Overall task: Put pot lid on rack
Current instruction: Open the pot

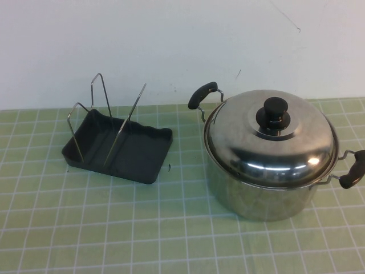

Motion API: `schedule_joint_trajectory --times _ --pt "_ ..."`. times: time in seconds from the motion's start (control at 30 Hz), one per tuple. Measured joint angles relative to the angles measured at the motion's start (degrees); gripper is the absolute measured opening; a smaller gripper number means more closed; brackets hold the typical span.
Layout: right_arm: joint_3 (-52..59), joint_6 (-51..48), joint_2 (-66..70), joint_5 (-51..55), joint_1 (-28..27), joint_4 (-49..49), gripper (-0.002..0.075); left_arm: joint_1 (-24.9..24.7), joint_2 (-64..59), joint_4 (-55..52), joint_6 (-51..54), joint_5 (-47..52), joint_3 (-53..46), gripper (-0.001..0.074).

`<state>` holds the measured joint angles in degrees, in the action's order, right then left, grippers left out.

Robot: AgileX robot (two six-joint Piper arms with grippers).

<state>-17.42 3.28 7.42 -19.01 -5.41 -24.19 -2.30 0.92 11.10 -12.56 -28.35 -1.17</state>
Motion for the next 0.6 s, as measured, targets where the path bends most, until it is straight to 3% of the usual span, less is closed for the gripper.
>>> schedule_joint_trajectory --times 0.2,0.37,0.6 --pt "-7.64 17.87 15.92 -5.52 0.00 -18.49 -0.0001 0.00 0.00 -2.43 13.18 -6.51 0.00 -0.0003" --pt "-13.80 31.12 31.71 -19.94 0.00 -35.86 -0.0001 0.00 0.00 -9.29 15.03 4.48 1.92 -0.0003" --pt "-22.37 35.43 52.19 -28.00 0.16 -39.99 -0.0001 0.00 0.00 -21.10 12.20 16.66 6.80 -0.0003"
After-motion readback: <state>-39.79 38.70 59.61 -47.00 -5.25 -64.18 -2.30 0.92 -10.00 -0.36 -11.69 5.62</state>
